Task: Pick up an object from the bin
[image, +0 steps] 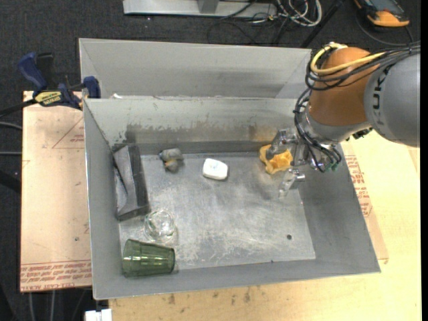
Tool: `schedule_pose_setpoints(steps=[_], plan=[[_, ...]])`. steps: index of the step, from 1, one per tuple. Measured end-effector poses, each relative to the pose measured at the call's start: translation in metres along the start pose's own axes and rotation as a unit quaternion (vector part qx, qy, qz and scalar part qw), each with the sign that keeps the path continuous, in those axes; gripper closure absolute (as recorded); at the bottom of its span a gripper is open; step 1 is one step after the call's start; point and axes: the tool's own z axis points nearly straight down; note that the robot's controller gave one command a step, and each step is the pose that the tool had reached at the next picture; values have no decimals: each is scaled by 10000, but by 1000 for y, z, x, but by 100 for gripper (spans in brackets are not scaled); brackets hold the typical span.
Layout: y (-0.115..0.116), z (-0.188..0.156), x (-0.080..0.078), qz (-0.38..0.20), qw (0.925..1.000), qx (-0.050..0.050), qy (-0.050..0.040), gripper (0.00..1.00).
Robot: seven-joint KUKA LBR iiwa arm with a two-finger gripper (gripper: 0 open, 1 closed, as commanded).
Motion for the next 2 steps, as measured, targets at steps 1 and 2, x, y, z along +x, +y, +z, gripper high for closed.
schedule_pose_setpoints(steps=[1, 2], plan=[[-23, -1, -10, 899, 9959, -7, -2, 0], [-33, 19, -27, 87, 9999, 38, -104, 0]])
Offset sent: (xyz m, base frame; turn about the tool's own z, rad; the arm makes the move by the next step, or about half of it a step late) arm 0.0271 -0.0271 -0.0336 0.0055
